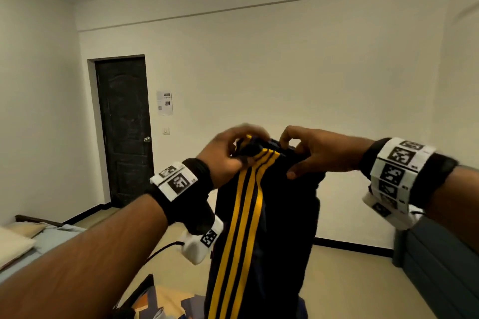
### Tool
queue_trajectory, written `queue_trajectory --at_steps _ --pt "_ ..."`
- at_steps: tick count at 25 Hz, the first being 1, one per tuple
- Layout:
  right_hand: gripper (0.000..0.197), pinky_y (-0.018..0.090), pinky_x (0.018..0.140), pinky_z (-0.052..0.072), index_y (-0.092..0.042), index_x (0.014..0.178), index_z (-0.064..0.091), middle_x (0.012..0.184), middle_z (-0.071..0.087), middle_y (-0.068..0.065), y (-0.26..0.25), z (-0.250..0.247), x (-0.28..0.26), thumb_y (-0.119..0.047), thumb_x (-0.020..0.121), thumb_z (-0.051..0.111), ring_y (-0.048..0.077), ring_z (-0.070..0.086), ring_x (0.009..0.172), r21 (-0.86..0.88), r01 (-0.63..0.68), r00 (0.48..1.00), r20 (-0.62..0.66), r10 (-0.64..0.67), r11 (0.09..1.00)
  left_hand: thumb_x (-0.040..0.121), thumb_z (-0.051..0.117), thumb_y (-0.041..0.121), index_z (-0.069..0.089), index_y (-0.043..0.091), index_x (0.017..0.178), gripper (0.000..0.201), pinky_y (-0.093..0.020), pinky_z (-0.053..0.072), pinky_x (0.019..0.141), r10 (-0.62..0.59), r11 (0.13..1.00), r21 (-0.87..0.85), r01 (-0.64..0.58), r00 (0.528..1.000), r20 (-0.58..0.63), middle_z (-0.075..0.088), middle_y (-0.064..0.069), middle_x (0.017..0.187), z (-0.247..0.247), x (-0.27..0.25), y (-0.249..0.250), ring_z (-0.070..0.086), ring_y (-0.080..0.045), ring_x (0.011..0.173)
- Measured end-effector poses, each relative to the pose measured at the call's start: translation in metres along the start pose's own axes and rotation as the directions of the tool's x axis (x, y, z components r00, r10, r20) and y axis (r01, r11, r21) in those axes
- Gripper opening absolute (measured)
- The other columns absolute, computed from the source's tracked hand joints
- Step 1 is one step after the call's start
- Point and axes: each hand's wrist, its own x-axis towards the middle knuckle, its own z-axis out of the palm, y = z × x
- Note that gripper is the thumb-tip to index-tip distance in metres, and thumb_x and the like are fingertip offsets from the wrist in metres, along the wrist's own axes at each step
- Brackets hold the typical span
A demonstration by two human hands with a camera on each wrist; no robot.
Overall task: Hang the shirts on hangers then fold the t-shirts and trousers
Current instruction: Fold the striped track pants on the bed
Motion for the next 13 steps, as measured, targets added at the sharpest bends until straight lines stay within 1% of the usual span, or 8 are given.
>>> queue_trajectory --at_steps 1,2,5,7,9,11,12,13 --pt "0.04 0.034 0.059 0.056 -0.03 0.105 0.049 0.082 0.07 -0.007 -0.006 -0.002 -0.002 -0.026 0.078 0.078 0.014 0.067 0.072 -0.143 -0.006 1.0 0.017 0.008 0.99 0.073 0.06 -0.006 0.062 0.019 0.109 0.044 -0.027 0.051 0.088 0.012 0.997 0.074 -0.015 0.999 0.042 0.063 0.002 0.106 0.001 -0.006 0.001 0.061 -0.008 0.1" --pt "0.037 0.031 0.062 0.056 -0.032 0.106 0.051 0.084 0.069 -0.011 -0.014 -0.002 -0.003 -0.028 0.079 0.077 0.009 0.066 0.075 -0.218 0.005 1.0 0.025 0.001 0.976 0.072 0.06 -0.003 0.062 0.018 0.107 0.041 -0.026 0.051 0.086 -0.005 0.996 0.085 0.0 0.998 0.059 0.063 0.003 0.105 0.003 -0.012 0.002 0.061 -0.007 0.097" --pt "0.025 0.021 0.068 0.048 -0.033 0.106 0.057 0.087 0.064 -0.016 -0.042 0.008 -0.009 -0.028 0.086 0.07 0.001 0.059 0.08 -0.268 0.047 0.998 0.045 -0.036 0.962 0.066 0.073 0.014 0.054 0.024 0.095 0.035 -0.028 0.051 0.071 -0.072 0.997 0.031 0.071 0.996 0.058 0.059 0.005 0.091 0.011 -0.031 0.008 0.059 -0.009 0.075" --pt "0.018 0.019 0.071 0.044 -0.035 0.104 0.059 0.088 0.062 -0.017 -0.055 0.014 -0.015 -0.026 0.089 0.066 0.001 0.057 0.082 -0.3 0.052 0.997 0.063 -0.035 0.953 0.063 0.071 0.011 0.051 0.025 0.081 0.031 -0.025 0.046 0.059 -0.089 0.996 -0.013 0.09 0.994 0.058 0.056 0.006 0.077 0.014 -0.038 0.011 0.053 -0.008 0.061" --pt "0.02 0.021 0.074 0.046 -0.033 0.106 0.06 0.092 0.063 -0.014 -0.073 0.017 -0.025 -0.027 0.088 0.067 0.006 0.058 0.085 -0.385 0.029 0.991 0.132 0.024 0.923 0.062 0.068 0.004 0.049 0.024 0.072 0.029 -0.024 0.04 0.052 -0.092 0.996 -0.014 0.093 0.994 0.055 0.052 0.006 0.067 0.005 -0.044 0.015 0.048 -0.009 0.053" --pt "0.023 0.025 0.072 0.049 -0.029 0.1 0.058 0.091 0.062 -0.009 -0.087 0.017 -0.034 -0.024 0.083 0.072 0.012 0.058 0.084 -0.54 0.002 0.978 0.175 0.11 0.842 0.063 0.067 0.002 0.05 0.025 0.069 0.029 -0.024 0.038 0.051 -0.064 0.998 -0.003 0.064 0.997 0.049 0.05 0.006 0.066 -0.009 -0.052 0.019 0.046 -0.01 0.052" --pt "0.022 0.029 0.073 0.05 -0.027 0.097 0.057 0.092 0.062 -0.006 -0.092 0.017 -0.038 -0.022 0.082 0.072 0.015 0.058 0.085 -0.613 0.01 0.98 0.163 0.113 0.79 0.063 0.068 0.004 0.05 0.026 0.068 0.028 -0.024 0.038 0.051 -0.042 0.999 -0.008 0.042 0.998 0.039 0.05 0.007 0.067 -0.015 -0.055 0.021 0.046 -0.009 0.053" --pt "0.02 0.033 0.077 0.05 -0.025 0.097 0.058 0.093 0.061 -0.004 -0.099 0.018 -0.042 -0.023 0.082 0.071 0.017 0.057 0.089 -0.676 0.037 0.99 0.124 0.064 0.736 0.063 0.068 0.007 0.051 0.026 0.068 0.026 -0.023 0.039 0.052 -0.018 1.0 -0.013 0.018 0.999 0.031 0.051 0.007 0.067 -0.022 -0.059 0.022 0.045 -0.009 0.055"
